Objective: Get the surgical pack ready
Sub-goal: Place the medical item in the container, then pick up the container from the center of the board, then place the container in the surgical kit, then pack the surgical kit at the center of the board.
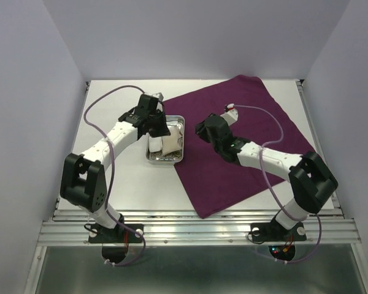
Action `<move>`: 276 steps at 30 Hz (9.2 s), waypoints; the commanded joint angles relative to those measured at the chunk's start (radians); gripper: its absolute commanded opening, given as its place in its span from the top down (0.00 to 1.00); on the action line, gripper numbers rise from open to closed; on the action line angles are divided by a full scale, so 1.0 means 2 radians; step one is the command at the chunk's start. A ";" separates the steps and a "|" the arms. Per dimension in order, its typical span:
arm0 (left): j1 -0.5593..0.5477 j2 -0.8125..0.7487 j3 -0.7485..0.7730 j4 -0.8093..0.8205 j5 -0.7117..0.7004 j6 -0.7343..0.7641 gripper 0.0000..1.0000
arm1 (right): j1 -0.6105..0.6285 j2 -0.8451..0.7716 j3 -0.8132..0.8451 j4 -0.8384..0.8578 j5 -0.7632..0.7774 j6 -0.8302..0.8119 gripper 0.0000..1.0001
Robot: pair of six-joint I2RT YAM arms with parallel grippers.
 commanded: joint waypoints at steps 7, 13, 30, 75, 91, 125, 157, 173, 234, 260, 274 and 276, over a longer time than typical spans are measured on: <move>-0.020 0.067 -0.021 0.089 0.058 -0.047 1.00 | -0.077 -0.143 -0.110 -0.027 0.071 -0.006 0.64; -0.038 0.129 -0.025 0.122 0.064 -0.057 1.00 | -0.093 -0.169 -0.134 -0.034 0.070 -0.014 0.62; -0.049 0.067 0.063 0.025 0.034 -0.010 1.00 | -0.102 -0.192 -0.122 -0.040 0.089 -0.074 0.55; 0.069 0.189 0.118 -0.057 -0.083 0.044 0.70 | -0.281 -0.062 -0.006 -0.151 -0.196 -0.167 0.23; 0.056 0.181 0.172 -0.089 -0.092 0.048 1.00 | -0.281 -0.063 -0.013 -0.150 -0.197 -0.164 0.22; -0.035 0.440 0.535 -0.079 0.100 0.052 1.00 | -0.281 -0.086 -0.044 -0.165 -0.200 -0.166 0.22; 0.033 0.333 0.451 -0.064 0.019 0.084 0.64 | -0.281 0.029 0.025 -0.124 -0.231 -0.134 0.40; 0.106 0.371 0.386 -0.080 -0.045 0.069 0.38 | -0.281 0.108 0.068 -0.122 -0.243 -0.146 0.67; -0.154 0.321 0.462 -0.024 0.139 0.056 1.00 | -0.433 -0.048 -0.075 -0.180 -0.239 -0.186 0.17; -0.187 0.333 0.483 -0.032 0.132 0.035 0.63 | -0.433 -0.074 -0.096 -0.127 -0.338 -0.181 0.17; -0.035 0.218 0.262 0.009 0.098 0.003 0.81 | -0.388 -0.006 -0.091 -0.032 -0.485 -0.164 0.15; -0.024 0.210 0.230 0.014 0.089 0.003 0.81 | -0.388 0.015 -0.098 -0.005 -0.511 -0.165 0.14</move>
